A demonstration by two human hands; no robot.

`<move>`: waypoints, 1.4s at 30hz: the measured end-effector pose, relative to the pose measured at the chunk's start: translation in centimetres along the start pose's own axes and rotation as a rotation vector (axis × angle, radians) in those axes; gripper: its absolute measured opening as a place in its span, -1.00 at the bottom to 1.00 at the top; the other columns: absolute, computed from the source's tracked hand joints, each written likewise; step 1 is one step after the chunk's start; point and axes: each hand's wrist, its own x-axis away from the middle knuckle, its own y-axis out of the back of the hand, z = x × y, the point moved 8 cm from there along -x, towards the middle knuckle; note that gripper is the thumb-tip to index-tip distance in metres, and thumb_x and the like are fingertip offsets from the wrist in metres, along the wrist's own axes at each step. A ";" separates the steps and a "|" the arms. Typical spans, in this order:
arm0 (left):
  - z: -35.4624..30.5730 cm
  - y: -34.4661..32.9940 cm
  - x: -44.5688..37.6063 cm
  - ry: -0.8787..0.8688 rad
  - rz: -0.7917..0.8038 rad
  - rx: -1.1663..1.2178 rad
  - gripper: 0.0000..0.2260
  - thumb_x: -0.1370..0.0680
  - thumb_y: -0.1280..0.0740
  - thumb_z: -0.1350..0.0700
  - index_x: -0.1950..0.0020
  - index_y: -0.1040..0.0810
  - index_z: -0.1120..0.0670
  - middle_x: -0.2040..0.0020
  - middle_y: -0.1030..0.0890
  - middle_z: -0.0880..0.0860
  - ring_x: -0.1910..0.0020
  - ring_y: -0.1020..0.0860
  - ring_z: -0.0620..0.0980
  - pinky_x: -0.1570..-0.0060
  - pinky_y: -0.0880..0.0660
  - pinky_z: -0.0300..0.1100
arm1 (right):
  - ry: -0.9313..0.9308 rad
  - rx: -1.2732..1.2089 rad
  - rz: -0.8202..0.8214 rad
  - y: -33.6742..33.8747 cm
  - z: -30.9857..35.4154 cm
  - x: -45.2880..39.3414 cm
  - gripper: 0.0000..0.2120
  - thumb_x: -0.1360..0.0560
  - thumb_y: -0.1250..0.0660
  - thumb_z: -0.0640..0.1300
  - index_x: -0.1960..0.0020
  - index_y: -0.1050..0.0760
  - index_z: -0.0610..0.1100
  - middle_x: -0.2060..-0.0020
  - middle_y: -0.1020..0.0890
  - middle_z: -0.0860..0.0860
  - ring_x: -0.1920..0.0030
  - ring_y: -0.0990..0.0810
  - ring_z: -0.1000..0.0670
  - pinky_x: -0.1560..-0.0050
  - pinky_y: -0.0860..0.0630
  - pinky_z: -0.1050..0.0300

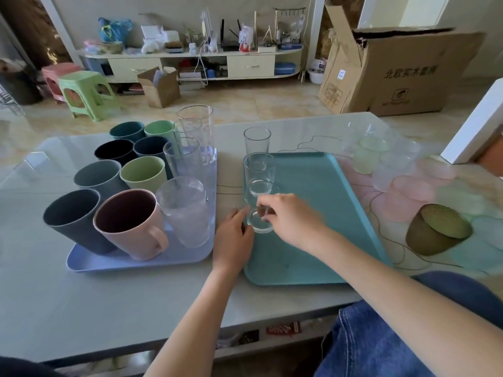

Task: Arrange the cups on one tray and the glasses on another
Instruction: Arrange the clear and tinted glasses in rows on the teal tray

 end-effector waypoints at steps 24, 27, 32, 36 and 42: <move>1.2 -0.5 -1.2 0.008 -0.041 0.084 -0.59 -0.49 -0.21 0.26 -0.33 -0.48 0.05 -0.20 -0.54 0.23 -0.25 -0.45 0.22 -0.23 -0.43 0.03 | -0.244 -0.556 0.049 4.7 -3.2 -3.3 -0.76 -0.55 -0.29 -0.10 -0.21 -0.47 -0.08 -0.06 -0.54 0.00 0.31 -0.60 -0.07 0.39 -0.55 0.13; 1.5 -0.6 -1.7 0.039 -0.038 0.086 -0.55 -0.49 -0.20 0.27 -0.37 -0.44 0.03 -0.35 -0.45 0.21 -0.47 -0.25 0.04 -0.34 -0.34 -0.02 | -0.298 -0.324 -0.248 8.0 -7.6 -6.3 -0.78 -0.53 -0.27 -0.14 -0.16 -0.50 -0.13 -0.05 -0.60 -0.07 0.03 -0.60 -0.10 0.11 -0.51 0.11; 1.0 -0.1 -1.6 0.007 -0.092 0.107 -0.63 -0.46 -0.25 0.22 -0.23 -0.54 -0.04 -0.04 -0.64 0.02 -0.23 -0.50 0.00 -0.04 -0.45 -0.29 | -0.472 0.316 -0.294 10.9 -14.7 -10.6 -0.65 -0.53 -0.22 -0.16 -0.28 -0.35 -0.23 -0.18 -0.53 -0.19 -0.18 -0.50 -0.22 -0.18 -0.40 -0.07; 0.4 0.6 -1.4 0.015 -0.146 0.092 -0.74 -0.44 -0.30 0.21 -0.09 -0.58 0.02 0.27 -0.48 -0.10 0.28 -0.45 -0.07 0.29 -0.33 -0.47 | -0.673 0.440 -0.274 11.7 -20.1 -13.1 -0.54 -0.50 -0.24 -0.24 -0.37 -0.26 -0.27 -0.26 -0.47 -0.23 -0.31 -0.40 -0.23 -0.45 -0.08 -0.16; 0.9 0.4 -1.5 0.052 -0.156 0.053 -0.73 -0.43 -0.30 0.17 -0.12 -0.56 0.04 0.08 -0.62 0.09 -0.03 -0.53 0.14 0.13 -0.41 -0.16 | -0.762 0.404 -0.350 11.3 -24.9 -15.0 -0.58 -0.51 -0.16 -0.33 -0.36 -0.27 -0.27 -0.18 -0.54 -0.26 -0.25 -0.47 -0.25 -0.49 0.00 -0.11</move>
